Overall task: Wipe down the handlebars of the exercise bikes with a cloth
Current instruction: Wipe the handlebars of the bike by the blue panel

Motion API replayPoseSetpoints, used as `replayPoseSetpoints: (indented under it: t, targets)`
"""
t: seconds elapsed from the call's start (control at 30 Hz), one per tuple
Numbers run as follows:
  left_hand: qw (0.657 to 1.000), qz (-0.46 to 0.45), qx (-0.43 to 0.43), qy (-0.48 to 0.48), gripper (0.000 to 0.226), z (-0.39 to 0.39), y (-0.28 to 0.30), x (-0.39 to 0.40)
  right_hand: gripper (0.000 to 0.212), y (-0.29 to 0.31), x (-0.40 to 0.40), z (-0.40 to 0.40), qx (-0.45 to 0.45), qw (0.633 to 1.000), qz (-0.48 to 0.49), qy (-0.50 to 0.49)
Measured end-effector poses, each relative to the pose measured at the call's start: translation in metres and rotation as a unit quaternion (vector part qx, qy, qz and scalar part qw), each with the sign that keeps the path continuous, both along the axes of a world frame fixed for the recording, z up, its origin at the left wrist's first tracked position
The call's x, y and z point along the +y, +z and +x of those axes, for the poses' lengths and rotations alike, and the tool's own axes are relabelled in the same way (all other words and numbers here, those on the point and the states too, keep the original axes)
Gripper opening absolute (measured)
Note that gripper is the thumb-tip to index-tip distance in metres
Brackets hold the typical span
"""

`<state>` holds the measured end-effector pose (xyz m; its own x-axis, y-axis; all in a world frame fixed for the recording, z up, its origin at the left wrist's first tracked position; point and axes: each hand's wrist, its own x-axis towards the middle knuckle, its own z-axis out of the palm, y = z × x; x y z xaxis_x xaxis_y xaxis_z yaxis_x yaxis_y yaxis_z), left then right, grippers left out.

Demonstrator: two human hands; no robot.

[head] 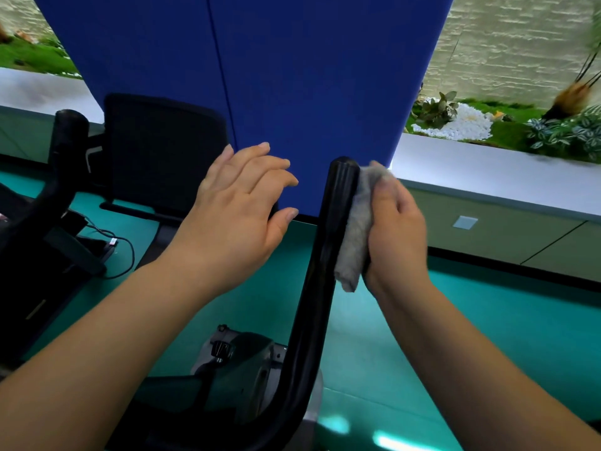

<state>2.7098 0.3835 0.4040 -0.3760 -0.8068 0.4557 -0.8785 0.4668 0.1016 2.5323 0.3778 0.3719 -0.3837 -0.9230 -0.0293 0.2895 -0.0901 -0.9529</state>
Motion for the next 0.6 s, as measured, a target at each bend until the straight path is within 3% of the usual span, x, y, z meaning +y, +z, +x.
replayPoseSetpoints:
  t: [0.13,0.27,0.5,0.6]
  targets:
    - [1.0,0.0,0.009,0.003,0.043,-0.002,-0.001,0.0,0.037,-0.012,0.015,0.008,0.034,0.999,0.023,0.031]
    - [1.0,0.002,0.014,0.006,0.042,-0.003,-0.002,-0.001,0.024,-0.027,0.04,0.005,0.075,0.995,0.048,0.053]
    - [1.0,-0.001,0.014,0.005,0.04,-0.003,-0.003,-0.002,0.02,0.018,-0.007,-0.004,0.02,0.998,0.034,0.046]
    - [1.0,-0.005,0.019,0.003,0.039,-0.003,-0.004,-0.002,0.022,-0.006,0.015,-0.001,0.079,0.994,0.048,0.063]
